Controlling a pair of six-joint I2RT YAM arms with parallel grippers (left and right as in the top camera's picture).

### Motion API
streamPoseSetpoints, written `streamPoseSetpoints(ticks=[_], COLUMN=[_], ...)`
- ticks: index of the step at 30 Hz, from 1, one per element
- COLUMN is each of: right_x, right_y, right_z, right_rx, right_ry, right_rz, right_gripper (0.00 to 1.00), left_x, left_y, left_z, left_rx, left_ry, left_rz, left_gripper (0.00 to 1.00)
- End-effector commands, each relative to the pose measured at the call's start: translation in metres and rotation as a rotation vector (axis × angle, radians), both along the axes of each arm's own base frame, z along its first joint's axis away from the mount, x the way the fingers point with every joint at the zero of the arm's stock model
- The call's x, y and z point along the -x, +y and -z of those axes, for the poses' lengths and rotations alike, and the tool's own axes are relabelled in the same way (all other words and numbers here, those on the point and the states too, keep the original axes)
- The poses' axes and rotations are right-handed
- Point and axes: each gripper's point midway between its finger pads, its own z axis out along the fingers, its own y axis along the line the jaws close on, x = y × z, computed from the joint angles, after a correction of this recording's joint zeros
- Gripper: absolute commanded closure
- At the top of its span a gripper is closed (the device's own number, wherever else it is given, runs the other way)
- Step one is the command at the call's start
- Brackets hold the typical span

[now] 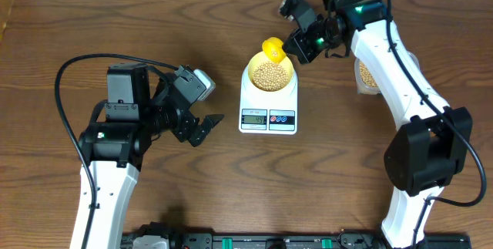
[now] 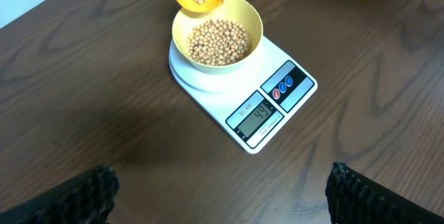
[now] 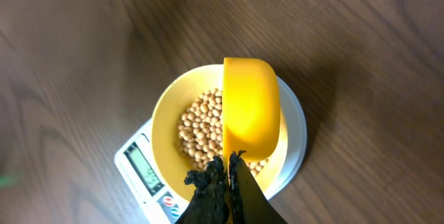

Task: Scoop item into bowl and weigh 50g on scale
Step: 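Tip the scoop to pour soybeans into the yellow bowl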

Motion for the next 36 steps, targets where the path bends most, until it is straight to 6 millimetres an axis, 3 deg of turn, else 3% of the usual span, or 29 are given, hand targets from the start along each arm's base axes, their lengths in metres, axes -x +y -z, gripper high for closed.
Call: streamPoseSetpoints(ticks=[1,10,17,24,36], right_x=[0.01,0.018,0.026,0.025,0.026], right_y=[0.009,0.012,0.026,0.026,0.022], right_z=[-0.013,-0.002,-0.002,0.002,-0.02], right_rx=[0.052,0.189,0.22,0.345,0.278], right_ry=[-0.111,-0.162,-0.23,-0.274,-0.292], right_rz=[-0.133,-0.209,-0.336,-0.344,-0.316], right_gripper=[0.99,0.99,0.99,0.99,0.99], left_x=[0.0,0.0,0.0,0.0,0.0], left_y=[-0.001,-0.001,-0.001,-0.001,-0.001], left_z=[0.001,0.001,0.001,0.001,0.001], left_rx=[0.007,0.007,0.007,0.007,0.007], left_ry=[0.003,0.003,0.003,0.003,0.003], left_rz=[0.008,0.009,0.009,0.008,0.008], left_gripper=[0.02,0.02,0.03,0.02,0.03])
